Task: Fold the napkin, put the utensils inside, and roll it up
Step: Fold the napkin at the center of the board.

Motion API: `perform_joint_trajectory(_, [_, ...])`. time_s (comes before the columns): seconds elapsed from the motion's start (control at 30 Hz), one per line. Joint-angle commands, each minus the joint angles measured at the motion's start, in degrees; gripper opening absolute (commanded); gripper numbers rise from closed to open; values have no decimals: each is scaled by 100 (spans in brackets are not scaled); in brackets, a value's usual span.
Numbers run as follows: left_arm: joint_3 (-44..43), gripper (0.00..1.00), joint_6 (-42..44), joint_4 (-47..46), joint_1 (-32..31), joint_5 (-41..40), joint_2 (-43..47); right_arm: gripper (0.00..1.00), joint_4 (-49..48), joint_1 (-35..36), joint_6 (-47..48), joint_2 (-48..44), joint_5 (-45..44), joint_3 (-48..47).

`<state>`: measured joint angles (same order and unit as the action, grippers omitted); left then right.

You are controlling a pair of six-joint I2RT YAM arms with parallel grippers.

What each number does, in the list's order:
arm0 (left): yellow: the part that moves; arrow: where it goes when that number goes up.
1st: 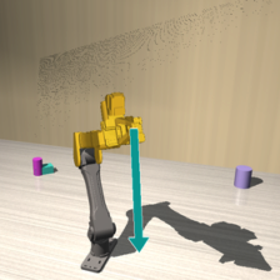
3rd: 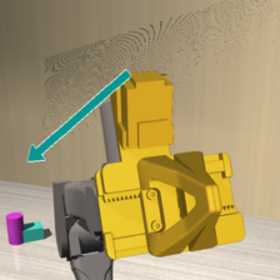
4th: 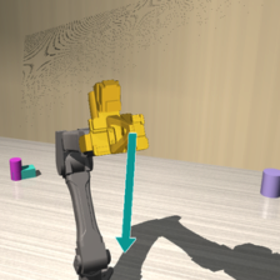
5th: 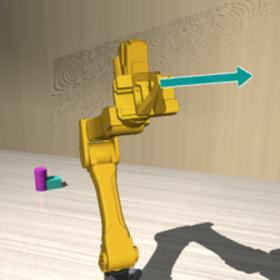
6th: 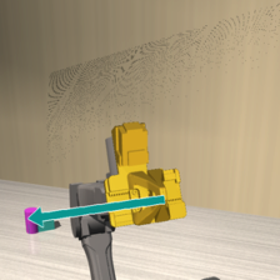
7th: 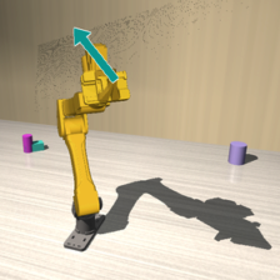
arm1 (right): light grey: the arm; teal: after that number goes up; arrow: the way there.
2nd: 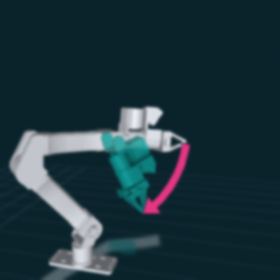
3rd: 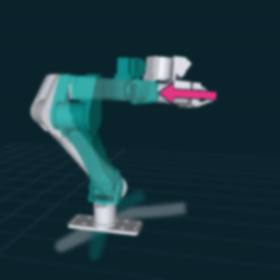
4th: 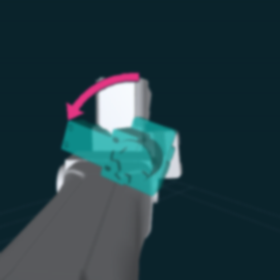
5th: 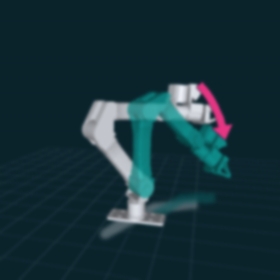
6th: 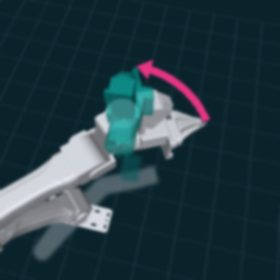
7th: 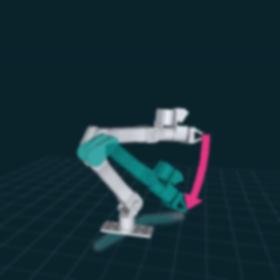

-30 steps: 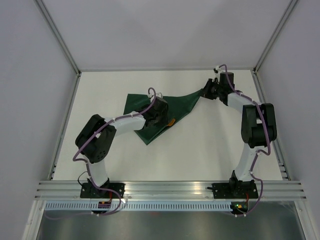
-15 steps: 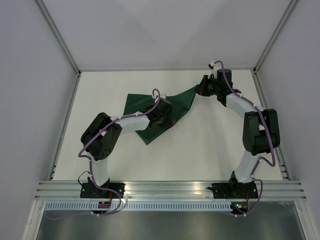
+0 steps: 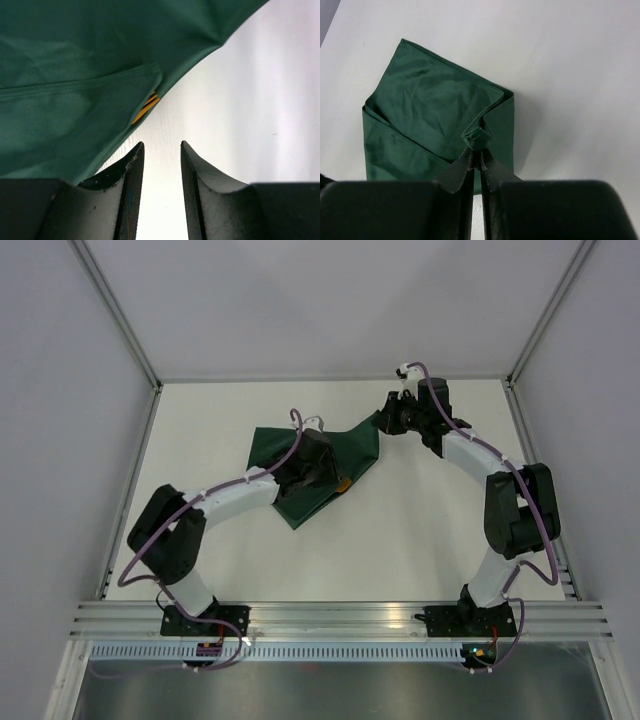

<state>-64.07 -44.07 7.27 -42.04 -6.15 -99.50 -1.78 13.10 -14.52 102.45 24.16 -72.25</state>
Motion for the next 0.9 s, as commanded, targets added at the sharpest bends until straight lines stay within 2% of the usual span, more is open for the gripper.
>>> perform_joint_trajectory(0.0, [122,40,-215,55,-6,-421,992,12,-305,157,327,-331,133,26])
perform_joint_trajectory(0.17, [755,40,-619,336,3,-1150,2469,12,-358,429,468,-410,264,9])
perform_joint_trajectory(0.37, [879,43,-594,1047,29,-1529,3769,12,-235,1043,854,-516,282,27])
perform_joint_trajectory(0.63, [1002,43,-620,1558,29,-1670,4624,12,326,2300,1786,-376,-122,-53])
perform_joint_trajectory(0.87, [1020,44,-611,1822,29,-1758,4905,11,512,2855,2155,-129,-333,-35])
